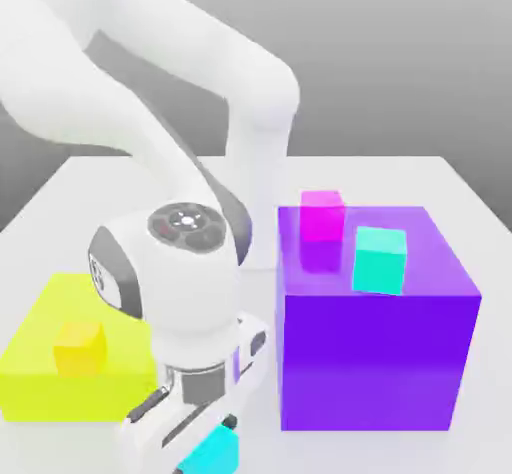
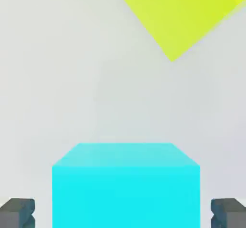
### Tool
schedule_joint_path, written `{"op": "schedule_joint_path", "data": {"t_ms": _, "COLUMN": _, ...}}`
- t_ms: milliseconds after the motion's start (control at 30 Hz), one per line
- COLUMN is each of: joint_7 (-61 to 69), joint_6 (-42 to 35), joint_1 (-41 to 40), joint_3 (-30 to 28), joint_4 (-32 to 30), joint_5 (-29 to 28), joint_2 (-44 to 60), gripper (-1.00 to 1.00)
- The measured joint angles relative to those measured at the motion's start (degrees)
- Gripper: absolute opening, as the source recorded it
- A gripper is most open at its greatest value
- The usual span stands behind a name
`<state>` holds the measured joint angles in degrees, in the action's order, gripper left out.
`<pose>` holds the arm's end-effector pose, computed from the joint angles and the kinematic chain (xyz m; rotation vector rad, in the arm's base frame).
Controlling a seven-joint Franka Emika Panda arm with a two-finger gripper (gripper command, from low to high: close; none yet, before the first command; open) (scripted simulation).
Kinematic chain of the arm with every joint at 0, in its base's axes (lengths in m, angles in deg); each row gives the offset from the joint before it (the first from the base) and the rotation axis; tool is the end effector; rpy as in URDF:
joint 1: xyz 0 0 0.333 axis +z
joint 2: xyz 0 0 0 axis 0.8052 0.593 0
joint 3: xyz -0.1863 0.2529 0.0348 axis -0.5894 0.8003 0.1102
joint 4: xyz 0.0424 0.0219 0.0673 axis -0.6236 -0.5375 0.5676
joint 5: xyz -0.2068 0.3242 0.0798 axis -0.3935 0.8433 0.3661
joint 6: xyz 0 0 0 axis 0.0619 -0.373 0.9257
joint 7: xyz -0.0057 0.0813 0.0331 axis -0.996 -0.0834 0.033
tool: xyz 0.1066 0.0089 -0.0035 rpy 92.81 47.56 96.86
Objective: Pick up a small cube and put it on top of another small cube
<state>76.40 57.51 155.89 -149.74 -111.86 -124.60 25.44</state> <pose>0.4888 -0.0591 0.1408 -0.2110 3.1310 -0.0022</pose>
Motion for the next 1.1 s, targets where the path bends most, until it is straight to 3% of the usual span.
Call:
{"op": "schedule_joint_path", "data": {"t_ms": 100, "joint_7": -0.4, "joint_6": 0.2, "joint_1": 0.5, "joint_3": -0.7, "joint_4": 0.2, "joint_5": -1.0, "joint_2": -0.5, "gripper": -1.00}}
{"op": "schedule_joint_path", "data": {"t_ms": 200, "joint_7": 1.3, "joint_6": -2.0, "joint_1": -2.6, "joint_3": 4.1, "joint_4": -1.1, "joint_5": 2.8, "joint_2": 1.5, "gripper": -1.00}}
{"op": "schedule_joint_path", "data": {"t_ms": 367, "joint_7": -1.4, "joint_6": -5.7, "joint_1": -15.9, "joint_3": 18.9, "joint_4": -4.8, "joint_5": 11.8, "joint_2": 4.6, "gripper": -1.00}}
{"op": "schedule_joint_path", "data": {"t_ms": 667, "joint_7": -19.8, "joint_6": -14.5, "joint_1": -39.7, "joint_3": 47.3, "joint_4": -10.7, "joint_5": 24.5, "joint_2": 0.9, "gripper": -1.00}}
{"op": "schedule_joint_path", "data": {"t_ms": 867, "joint_7": -35.9, "joint_6": -20.7, "joint_1": -47.7, "joint_3": 62.1, "joint_4": -13.7, "joint_5": 32.0, "joint_2": -2.4, "gripper": -1.00}}
{"op": "schedule_joint_path", "data": {"t_ms": 1100, "joint_7": -57.3, "joint_6": -25.3, "joint_1": -51.7, "joint_3": 75.3, "joint_4": -16.9, "joint_5": 40.8, "joint_2": -2.8, "gripper": -1.00}}
